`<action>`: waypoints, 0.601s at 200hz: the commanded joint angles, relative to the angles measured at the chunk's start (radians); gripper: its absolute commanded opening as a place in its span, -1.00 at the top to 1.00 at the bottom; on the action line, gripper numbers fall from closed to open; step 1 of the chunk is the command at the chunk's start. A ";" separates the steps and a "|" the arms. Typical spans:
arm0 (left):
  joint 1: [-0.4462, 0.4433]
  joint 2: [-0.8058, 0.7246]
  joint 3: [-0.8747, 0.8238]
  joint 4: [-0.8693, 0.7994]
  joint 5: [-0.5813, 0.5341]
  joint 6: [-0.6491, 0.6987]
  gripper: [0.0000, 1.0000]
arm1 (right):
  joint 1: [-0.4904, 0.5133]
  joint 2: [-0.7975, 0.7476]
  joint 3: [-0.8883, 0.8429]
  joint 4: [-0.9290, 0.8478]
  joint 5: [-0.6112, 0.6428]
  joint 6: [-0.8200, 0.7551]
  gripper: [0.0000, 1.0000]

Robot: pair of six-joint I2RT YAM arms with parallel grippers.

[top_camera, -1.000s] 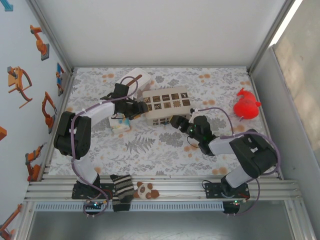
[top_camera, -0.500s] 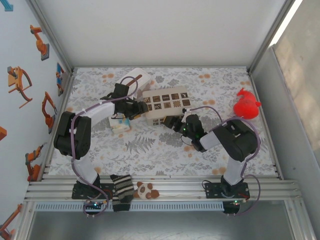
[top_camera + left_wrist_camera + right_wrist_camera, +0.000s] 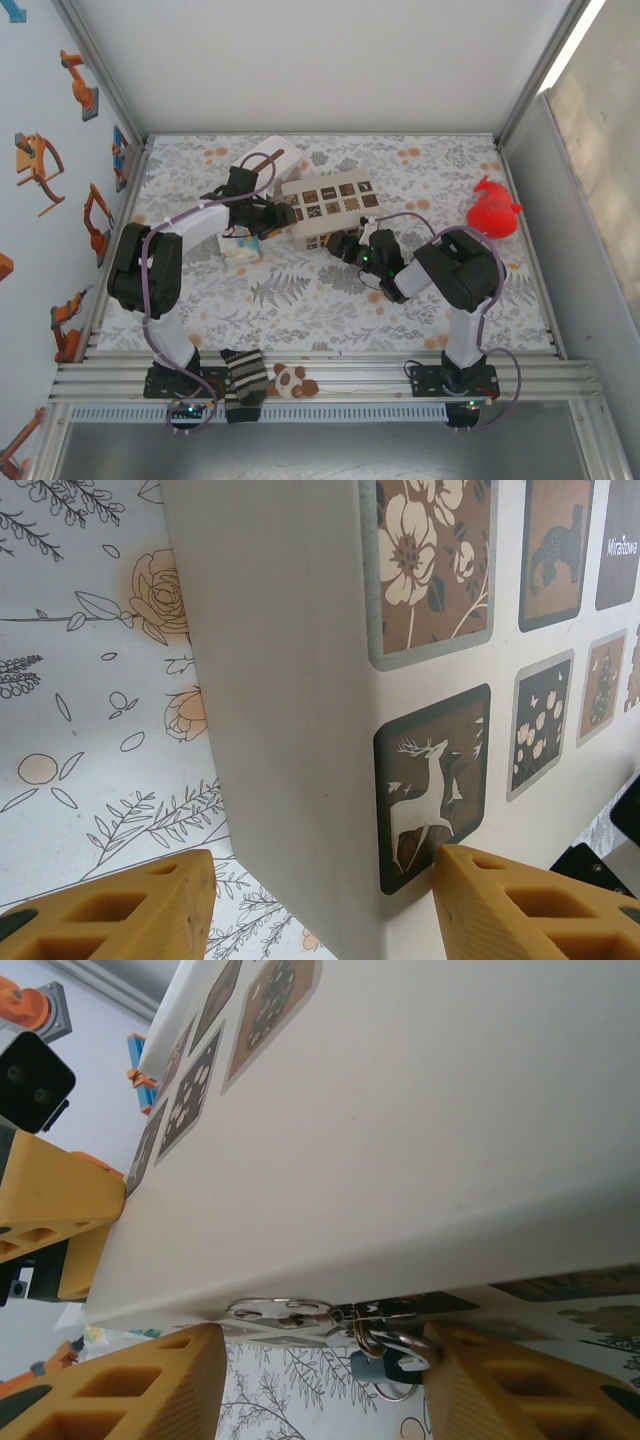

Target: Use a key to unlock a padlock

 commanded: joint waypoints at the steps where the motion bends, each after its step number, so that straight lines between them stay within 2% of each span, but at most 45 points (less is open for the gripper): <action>1: -0.009 -0.001 -0.028 -0.053 -0.036 -0.005 -0.17 | 0.005 0.010 0.007 0.064 -0.008 -0.018 0.03; 120: -0.008 -0.007 -0.035 -0.053 -0.043 -0.003 -0.17 | 0.004 0.014 -0.014 0.059 0.019 -0.009 0.57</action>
